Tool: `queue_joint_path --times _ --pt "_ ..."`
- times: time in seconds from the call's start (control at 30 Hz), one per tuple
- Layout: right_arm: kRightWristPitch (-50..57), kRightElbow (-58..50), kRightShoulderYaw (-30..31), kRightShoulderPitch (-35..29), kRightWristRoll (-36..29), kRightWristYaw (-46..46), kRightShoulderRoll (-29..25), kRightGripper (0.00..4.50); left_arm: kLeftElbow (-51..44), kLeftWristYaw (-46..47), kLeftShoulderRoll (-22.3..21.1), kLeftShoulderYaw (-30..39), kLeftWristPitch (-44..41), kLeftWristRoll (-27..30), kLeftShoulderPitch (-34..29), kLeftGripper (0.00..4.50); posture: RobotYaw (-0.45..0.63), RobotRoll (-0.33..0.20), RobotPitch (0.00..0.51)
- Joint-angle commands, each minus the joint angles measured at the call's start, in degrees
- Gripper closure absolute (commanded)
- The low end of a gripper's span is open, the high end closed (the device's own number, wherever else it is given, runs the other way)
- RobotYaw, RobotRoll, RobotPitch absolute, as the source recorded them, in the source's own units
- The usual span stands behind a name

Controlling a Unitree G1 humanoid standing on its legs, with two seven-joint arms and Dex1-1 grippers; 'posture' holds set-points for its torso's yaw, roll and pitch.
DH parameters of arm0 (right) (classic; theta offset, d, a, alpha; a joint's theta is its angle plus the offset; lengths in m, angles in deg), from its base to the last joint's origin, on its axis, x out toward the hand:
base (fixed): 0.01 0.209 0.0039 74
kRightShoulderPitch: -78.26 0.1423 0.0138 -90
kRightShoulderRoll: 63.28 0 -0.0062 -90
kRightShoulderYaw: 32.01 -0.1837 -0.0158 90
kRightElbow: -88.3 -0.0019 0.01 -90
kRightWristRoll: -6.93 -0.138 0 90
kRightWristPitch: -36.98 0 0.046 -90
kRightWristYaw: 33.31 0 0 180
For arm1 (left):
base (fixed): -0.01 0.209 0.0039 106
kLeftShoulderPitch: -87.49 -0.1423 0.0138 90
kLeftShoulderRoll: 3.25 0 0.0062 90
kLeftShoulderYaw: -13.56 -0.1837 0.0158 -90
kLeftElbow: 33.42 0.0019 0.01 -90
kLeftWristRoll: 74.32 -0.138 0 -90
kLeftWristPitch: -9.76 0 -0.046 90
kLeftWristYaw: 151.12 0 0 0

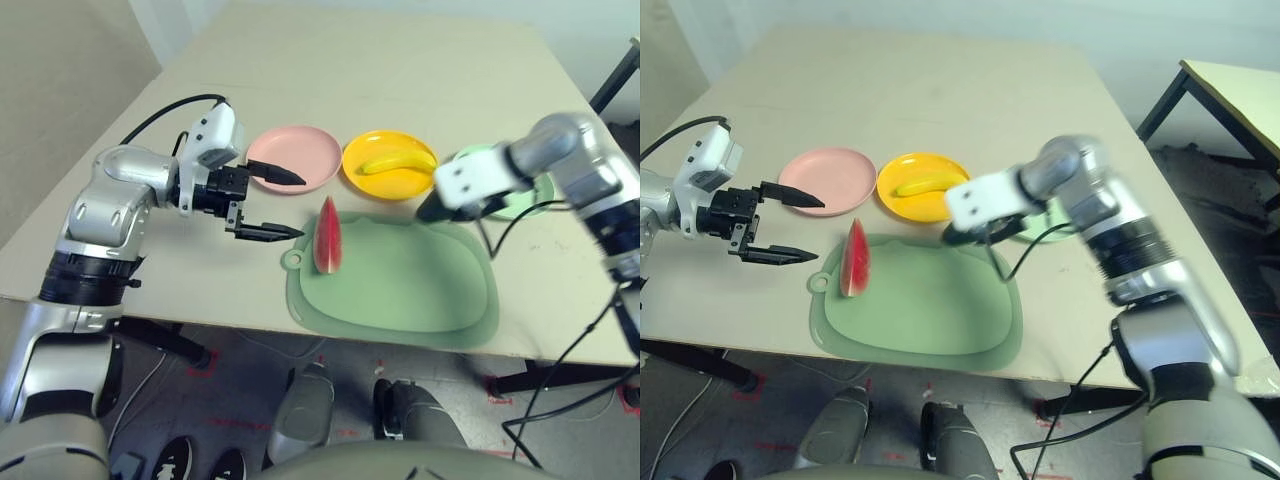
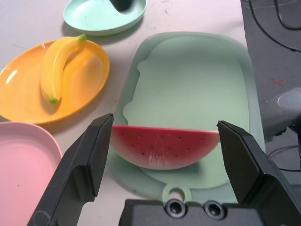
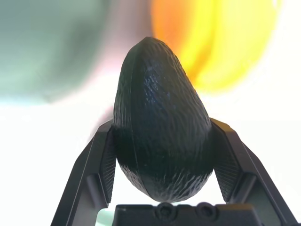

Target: Place the fruits into color-matched plates.

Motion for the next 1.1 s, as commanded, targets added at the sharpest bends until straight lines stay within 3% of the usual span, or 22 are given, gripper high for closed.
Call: queue_joint_path --times 0.03,0.33,0.47,0.73,0.93,1.1 --pt "-3.02 11.88 1.34 1.50 4.66 7.21 0.12 1.40 0.51 -0.11 0.51 -0.73 0.95 -0.94 0.78 0.00 0.24 0.000 0.130" --pt "-6.51 24.32 2.35 0.84 9.47 14.84 1.49 1.40 1.96 -1.68 -0.13 -1.07 3.78 -2.71 1.27 0.00 0.24 0.000 0.133" --pt "-6.43 25.40 1.17 1.61 9.15 16.34 2.51 0.05 1.71 -1.83 -0.52 -0.70 4.16 -2.72 0.74 0.00 0.25 0.000 0.136" --pt "-6.13 22.43 -0.81 3.33 6.24 11.26 1.85 0.02 6.02 -5.00 -1.43 -2.25 11.35 -6.14 3.72 0.00 0.25 0.000 0.131" --pt "6.61 3.60 -8.01 -4.40 -6.11 -5.43 -0.32 0.02 15.27 -8.54 -0.91 -6.91 25.08 -8.84 10.89 0.00 0.23 0.000 0.134" --pt "41.32 -28.17 -18.47 -18.48 -24.76 -14.07 -2.36 0.02 24.11 -8.54 -0.85 -13.48 34.01 -7.57 17.81 0.00 0.20 0.000 0.137"
